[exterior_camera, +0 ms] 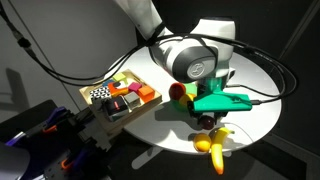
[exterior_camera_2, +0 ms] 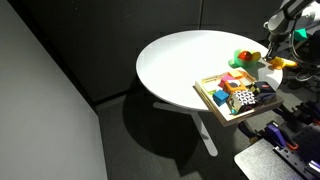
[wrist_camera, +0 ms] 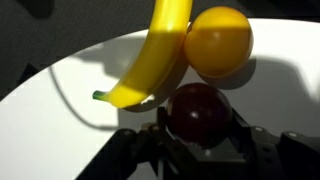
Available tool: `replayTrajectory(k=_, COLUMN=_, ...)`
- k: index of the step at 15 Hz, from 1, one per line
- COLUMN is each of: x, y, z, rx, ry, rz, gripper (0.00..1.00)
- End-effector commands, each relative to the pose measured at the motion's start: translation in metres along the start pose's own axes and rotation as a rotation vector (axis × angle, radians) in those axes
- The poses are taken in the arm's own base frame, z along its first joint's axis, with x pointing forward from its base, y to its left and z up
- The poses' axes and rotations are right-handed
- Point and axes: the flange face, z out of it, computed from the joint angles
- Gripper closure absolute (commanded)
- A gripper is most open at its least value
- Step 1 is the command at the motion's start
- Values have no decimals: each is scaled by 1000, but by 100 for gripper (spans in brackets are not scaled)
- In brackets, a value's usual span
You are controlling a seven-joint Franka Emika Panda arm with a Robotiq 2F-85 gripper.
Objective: Put the toy plum in the bowl
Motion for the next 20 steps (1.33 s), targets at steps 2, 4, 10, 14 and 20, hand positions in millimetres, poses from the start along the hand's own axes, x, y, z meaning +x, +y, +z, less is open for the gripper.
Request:
replayTrajectory(k=2, x=7, y=6, z=-39, rx=-41, ry=-42, rz=105, gripper=65)
replayTrajectory(k=4, x=13, y=4, z=-54, rx=-55, ry=-51, rz=143, gripper=65)
replayTrajectory(k=10, x=40, y=-9, z=-97, rx=-48, ry=-61, rz=245, gripper=65)
replayTrajectory(k=14, x=57, y=-15, z=-114, rx=-45, ry=-44, rz=340, gripper=65)
replayTrajectory(k=20, x=83, y=-29, z=-117, rx=-54, ry=-17, rz=419, gripper=65)
